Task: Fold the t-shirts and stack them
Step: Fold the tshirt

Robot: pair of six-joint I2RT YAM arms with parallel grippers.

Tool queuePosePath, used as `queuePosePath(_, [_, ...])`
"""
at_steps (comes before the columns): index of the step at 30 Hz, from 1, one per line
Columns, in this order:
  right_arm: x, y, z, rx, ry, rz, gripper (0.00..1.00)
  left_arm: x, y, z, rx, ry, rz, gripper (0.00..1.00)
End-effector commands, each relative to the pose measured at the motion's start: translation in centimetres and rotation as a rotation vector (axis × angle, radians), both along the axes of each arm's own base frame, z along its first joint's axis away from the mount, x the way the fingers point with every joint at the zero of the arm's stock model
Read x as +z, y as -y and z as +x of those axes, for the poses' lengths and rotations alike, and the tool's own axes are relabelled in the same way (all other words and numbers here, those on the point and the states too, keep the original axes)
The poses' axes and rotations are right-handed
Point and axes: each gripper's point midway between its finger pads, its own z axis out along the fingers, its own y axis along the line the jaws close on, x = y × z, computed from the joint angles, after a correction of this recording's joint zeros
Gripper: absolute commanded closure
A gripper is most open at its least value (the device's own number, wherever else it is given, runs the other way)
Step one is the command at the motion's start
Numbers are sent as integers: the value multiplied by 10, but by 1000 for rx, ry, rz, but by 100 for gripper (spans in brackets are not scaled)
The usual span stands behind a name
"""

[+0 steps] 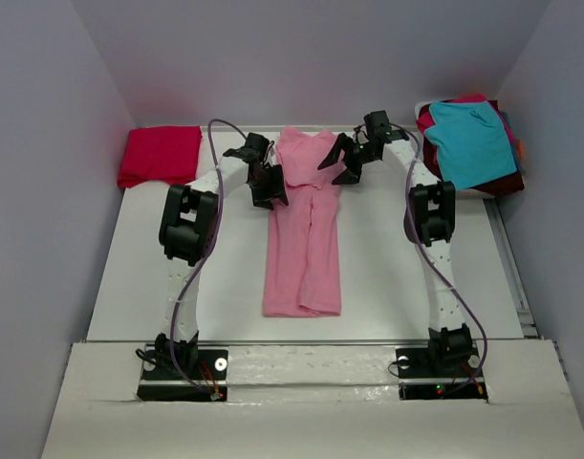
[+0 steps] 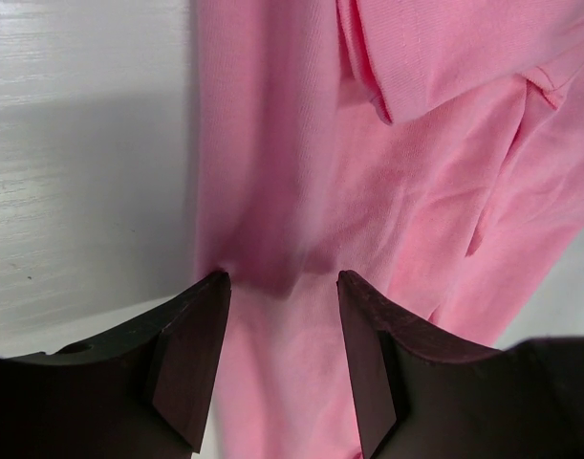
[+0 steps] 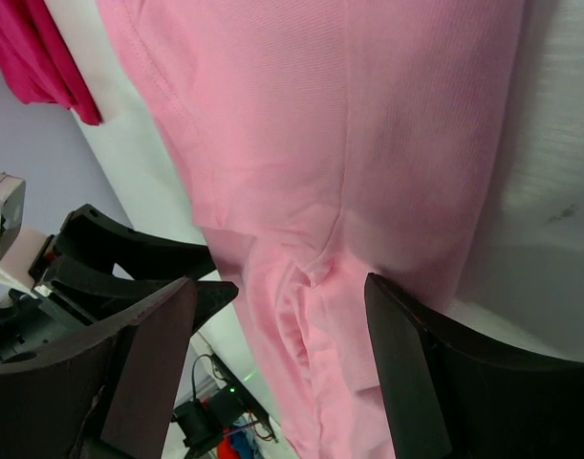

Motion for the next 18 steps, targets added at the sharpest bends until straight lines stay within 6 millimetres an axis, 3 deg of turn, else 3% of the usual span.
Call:
queuePosePath(1, [82,5,-8,12,133,6,22,-18,-23,-19,-24,-62,111,37])
queuePosePath(5, [111,14,-33,2,137,-21,22,3,-10,-14,-58,-1,54,36])
queuePosePath(6, [99,10,-41,15,108,-37,22,9,-8,-13,-63,16,39,36])
queuePosePath(11, [98,9,-104,41,58,-91,22,52,2,-24,-71,87,-9,36])
queuePosePath(12, [113,9,-113,40,93,-68,22,58,-1,-26,-63,97,-4,36])
queuePosePath(13, [92,11,-136,52,8,-57,22,67,-5,-34,-51,102,-2,35])
queuePosePath(18, [63,18,-206,94,-109,-65,22,85,-11,-67,-38,106,-22,34])
